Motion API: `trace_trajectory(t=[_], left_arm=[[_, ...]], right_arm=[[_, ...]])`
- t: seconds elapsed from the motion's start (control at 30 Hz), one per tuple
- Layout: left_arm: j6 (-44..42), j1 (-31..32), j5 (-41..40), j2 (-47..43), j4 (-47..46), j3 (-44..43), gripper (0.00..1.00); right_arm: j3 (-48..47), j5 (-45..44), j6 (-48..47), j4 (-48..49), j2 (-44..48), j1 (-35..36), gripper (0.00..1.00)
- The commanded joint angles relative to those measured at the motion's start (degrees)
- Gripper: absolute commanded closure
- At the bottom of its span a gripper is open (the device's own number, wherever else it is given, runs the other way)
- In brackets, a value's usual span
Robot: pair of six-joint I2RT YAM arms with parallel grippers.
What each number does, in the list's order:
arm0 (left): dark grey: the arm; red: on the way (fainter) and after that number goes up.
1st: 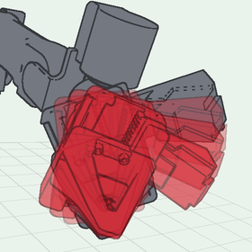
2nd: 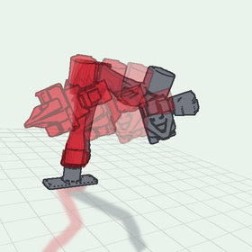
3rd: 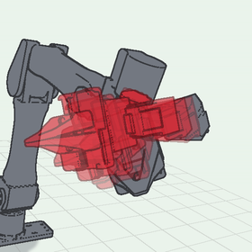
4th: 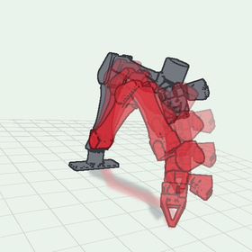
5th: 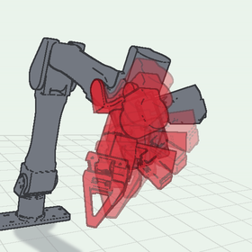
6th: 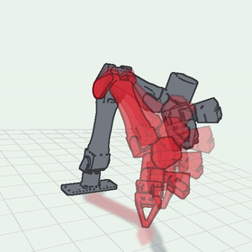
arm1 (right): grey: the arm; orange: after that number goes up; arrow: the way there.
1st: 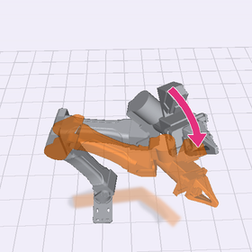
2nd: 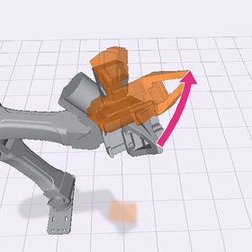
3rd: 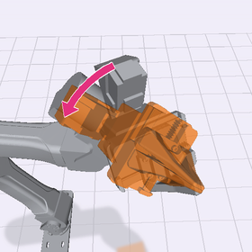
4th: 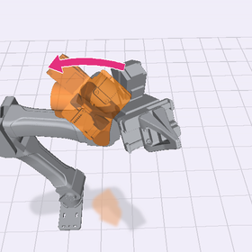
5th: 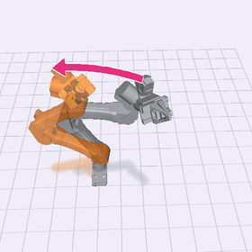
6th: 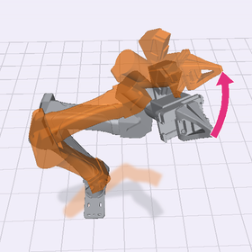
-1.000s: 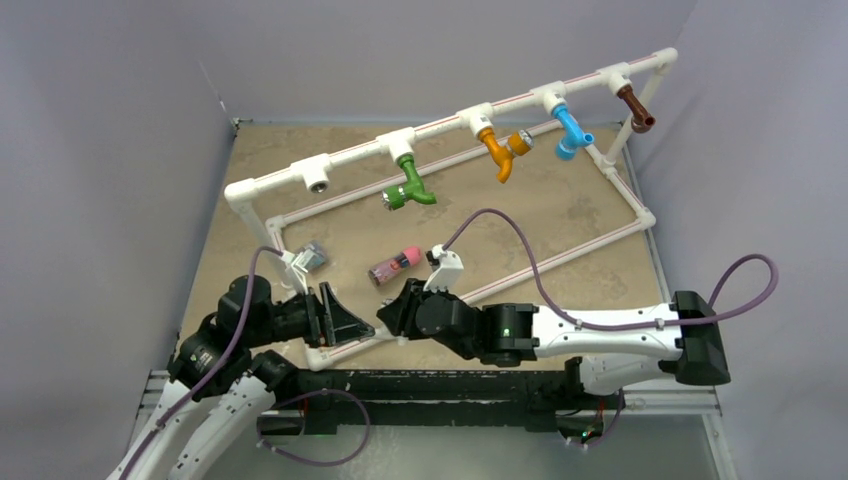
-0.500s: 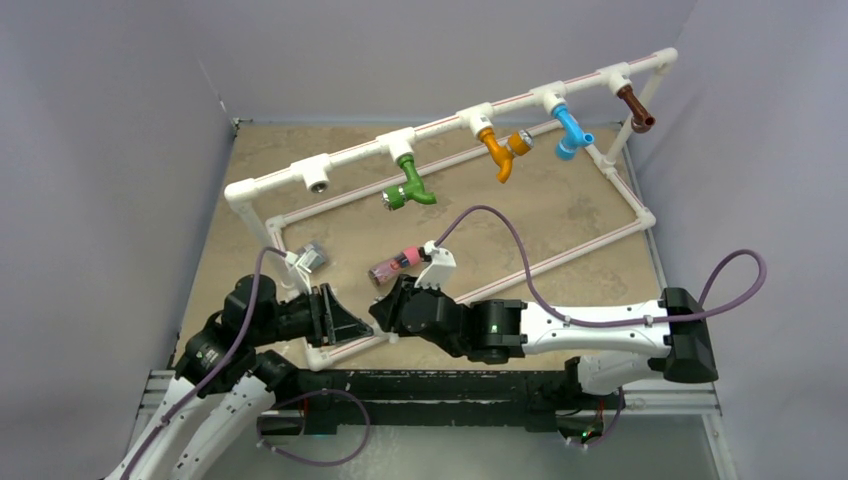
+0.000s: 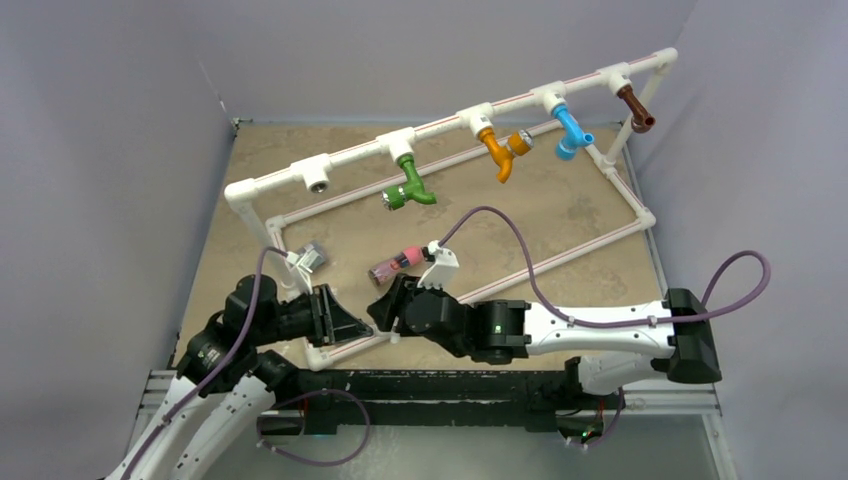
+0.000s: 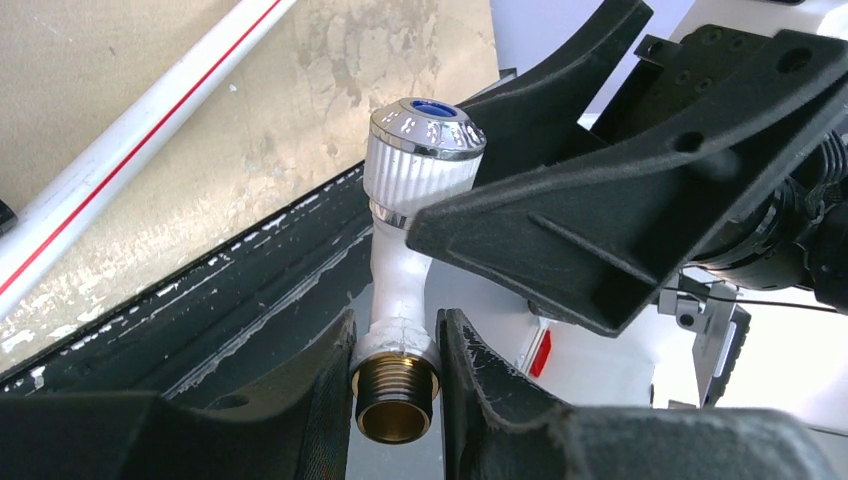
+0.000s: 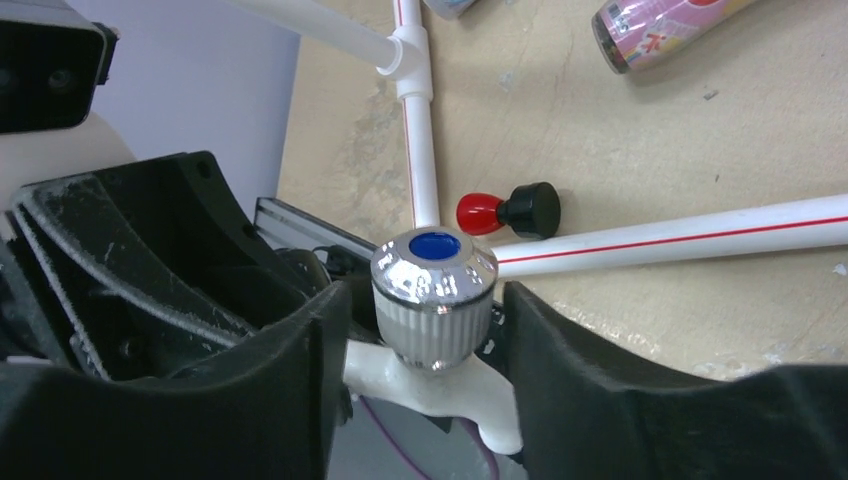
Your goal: Install the water faucets
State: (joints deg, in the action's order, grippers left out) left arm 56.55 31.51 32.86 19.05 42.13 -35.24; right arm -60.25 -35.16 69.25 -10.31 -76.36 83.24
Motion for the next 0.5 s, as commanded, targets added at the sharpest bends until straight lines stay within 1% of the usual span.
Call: trace_trajectory(t=[0.0, 0.07, 0.17, 0.2, 0.3, 0.37, 0.47], left_arm=[[1.1, -0.3, 0.6, -1.8, -4.3, 0.8, 1.00], [2.5, -0.3, 1.1, -3.1, -5.3, 1.8, 1.00], [4.8, -0.3, 2.4, -5.0, -7.4, 3.9, 1.00], [5.5, -0.4, 2.9, -5.5, -8.7, 4.6, 1.00], [7.5, -0.4, 3.9, -7.3, -11.5, 6.1, 1.00], [8.7, -0.3, 4.5, -8.7, -14.3, 6.7, 1.00], [10.3, -0.4, 5.7, -9.5, -18.5, 7.2, 1.00]], right_arm=[[2.9, -0.9, 1.3, 4.4, 5.3, 0.3, 0.31], [4.8, 0.4, 1.4, 4.2, 7.5, 0.3, 0.22], [6.9, 0.4, 0.3, 4.3, 11.5, 0.3, 0.16], [8.1, 1.0, -0.4, 5.0, 13.3, 0.3, 0.15], [13.8, 7.3, -4.4, 9.8, 20.0, 0.3, 0.15], [16.8, 11.2, -8.7, 14.8, 25.1, 0.3, 0.15], [18.0, 16.7, -14.5, 16.4, 29.4, 0.3, 0.16]])
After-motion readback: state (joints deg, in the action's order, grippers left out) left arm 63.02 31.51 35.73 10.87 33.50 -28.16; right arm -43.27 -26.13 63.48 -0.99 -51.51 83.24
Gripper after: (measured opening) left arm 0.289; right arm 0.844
